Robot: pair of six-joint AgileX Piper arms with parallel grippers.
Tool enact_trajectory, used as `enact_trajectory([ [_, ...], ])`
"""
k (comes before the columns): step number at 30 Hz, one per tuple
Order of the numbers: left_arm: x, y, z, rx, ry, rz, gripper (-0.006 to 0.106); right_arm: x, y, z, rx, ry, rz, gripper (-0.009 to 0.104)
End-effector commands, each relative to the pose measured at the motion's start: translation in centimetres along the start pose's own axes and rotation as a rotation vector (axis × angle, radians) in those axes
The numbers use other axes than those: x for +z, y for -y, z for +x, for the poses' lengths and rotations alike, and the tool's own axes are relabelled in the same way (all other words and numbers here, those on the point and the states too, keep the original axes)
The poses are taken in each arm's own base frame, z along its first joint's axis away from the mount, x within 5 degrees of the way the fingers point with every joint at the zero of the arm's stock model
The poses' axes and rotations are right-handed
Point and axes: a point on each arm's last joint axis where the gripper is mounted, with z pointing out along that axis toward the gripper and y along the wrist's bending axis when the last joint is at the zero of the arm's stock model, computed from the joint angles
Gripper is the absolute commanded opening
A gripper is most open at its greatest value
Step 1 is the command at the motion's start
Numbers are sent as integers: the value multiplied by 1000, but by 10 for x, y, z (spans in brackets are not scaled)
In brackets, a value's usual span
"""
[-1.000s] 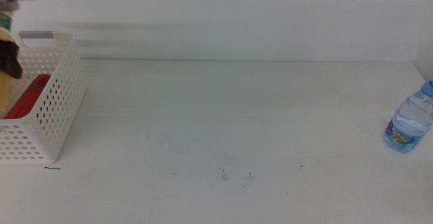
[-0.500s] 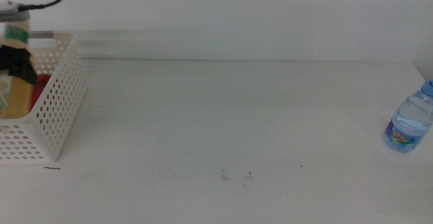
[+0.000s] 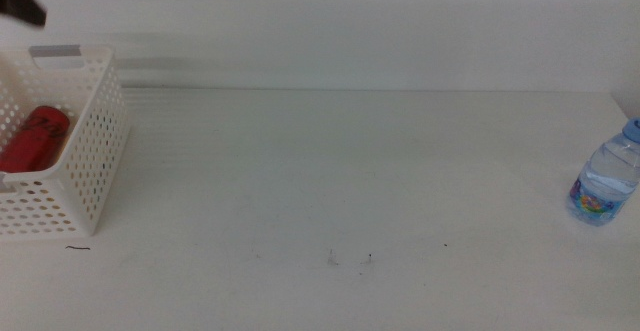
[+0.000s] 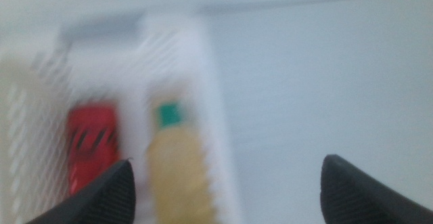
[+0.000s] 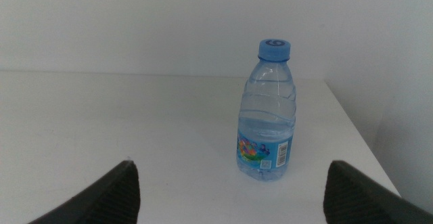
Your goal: Use arms to grab the bottles and put them into the dustbin to the left of the table.
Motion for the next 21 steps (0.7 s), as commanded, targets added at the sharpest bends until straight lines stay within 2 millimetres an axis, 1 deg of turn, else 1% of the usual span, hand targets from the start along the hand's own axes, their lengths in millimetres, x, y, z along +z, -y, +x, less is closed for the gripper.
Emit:
enact_trajectory([
  [1, -26, 33, -5, 128, 82, 71, 94, 0, 0, 0, -11, 11, 9, 91],
  [4, -46, 72, -7, 223, 126, 114, 94, 0, 0, 0, -11, 11, 9, 91],
  [8, -72, 122, -5, 325, 185, 176, 94, 0, 0, 0, -11, 11, 9, 91],
  [10, -82, 149, -1, 394, 205, 222, 94, 0, 0, 0, -11, 11, 9, 91],
  [12, -87, 175, 8, 450, 217, 264, 94, 0, 0, 0, -11, 11, 9, 91],
  [14, -93, 193, 20, 468, 264, 290, 94, 0, 0, 0, -11, 11, 9, 91],
  [16, -94, 207, 39, 473, 301, 313, 94, 0, 0, 0, -11, 11, 9, 91],
  [17, -93, 210, 48, 474, 312, 320, 94, 0, 0, 0, -11, 11, 9, 91],
  [20, -90, 219, 85, 473, 343, 347, 94, 0, 0, 0, -11, 11, 9, 91],
  [21, -89, 221, 100, 473, 342, 358, 94, 0, 0, 0, -11, 11, 9, 91],
])
